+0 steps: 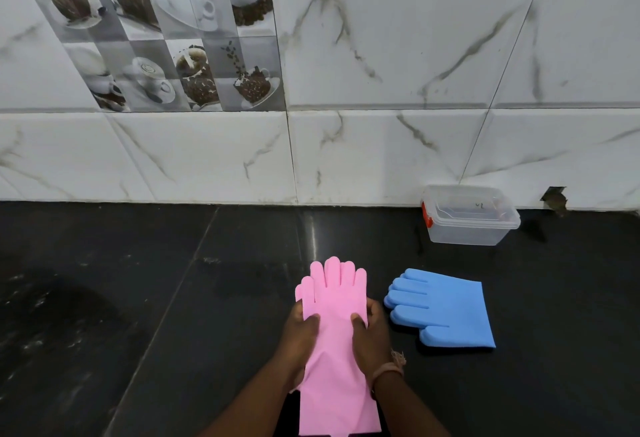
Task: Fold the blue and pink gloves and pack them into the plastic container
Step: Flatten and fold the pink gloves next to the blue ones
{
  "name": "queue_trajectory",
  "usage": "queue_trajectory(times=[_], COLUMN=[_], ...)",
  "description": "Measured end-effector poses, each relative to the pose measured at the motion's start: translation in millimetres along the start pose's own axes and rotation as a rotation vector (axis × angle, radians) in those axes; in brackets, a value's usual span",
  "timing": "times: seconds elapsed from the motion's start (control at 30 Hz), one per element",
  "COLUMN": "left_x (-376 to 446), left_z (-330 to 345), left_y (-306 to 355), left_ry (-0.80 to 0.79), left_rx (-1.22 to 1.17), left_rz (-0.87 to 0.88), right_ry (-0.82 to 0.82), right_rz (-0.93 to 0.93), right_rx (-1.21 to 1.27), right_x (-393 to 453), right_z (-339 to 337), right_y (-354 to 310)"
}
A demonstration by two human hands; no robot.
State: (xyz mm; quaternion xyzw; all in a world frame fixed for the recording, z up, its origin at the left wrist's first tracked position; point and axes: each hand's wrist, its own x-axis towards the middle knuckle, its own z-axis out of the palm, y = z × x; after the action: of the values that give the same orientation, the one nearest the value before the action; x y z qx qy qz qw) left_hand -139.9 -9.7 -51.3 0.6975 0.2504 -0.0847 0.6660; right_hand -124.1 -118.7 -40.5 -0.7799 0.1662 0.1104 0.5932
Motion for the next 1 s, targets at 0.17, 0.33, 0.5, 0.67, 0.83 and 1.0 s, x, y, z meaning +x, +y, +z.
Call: queue_trajectory(times=[0.17,0.33,0.5,0.67,0.83,1.0], left_x=[-16.3,-51.3,-73.8,-79.9,-83.4,-79.2], left_z=[-14.8,-44.0,-58.7,-61.5,-58.8,-65.7], left_y=[10.9,8.1,-22.1,-29.1,-31.2,-28.0], left_ry=[0.076,0.047,-0.068,-0.032,0.123,0.146], left_rx=[0.055,0.214,0.147,0.174,0.382,0.742], left_rz=[-0.011,-0.153,-0.363,-0.327,-0.252,-0.17], right_ry=[0.006,-0.174,-0.393,-0.298,-0.228,-0.122], right_rz=[0.012,0.062,0.33,0.31,0.209,0.024], right_rx=[-0.053,-0.185,-0.196,-0.116,-0.204,-0.547], right_x=[-0.7,-4.3,-32.3,-41.7,-46.3,-47.2], right_z=[-3.2,-32.0,-57.8,-59.2,-54.9,-47.1], right_y=[-6.3,-8.7,11.1,25.4,34.1,34.3])
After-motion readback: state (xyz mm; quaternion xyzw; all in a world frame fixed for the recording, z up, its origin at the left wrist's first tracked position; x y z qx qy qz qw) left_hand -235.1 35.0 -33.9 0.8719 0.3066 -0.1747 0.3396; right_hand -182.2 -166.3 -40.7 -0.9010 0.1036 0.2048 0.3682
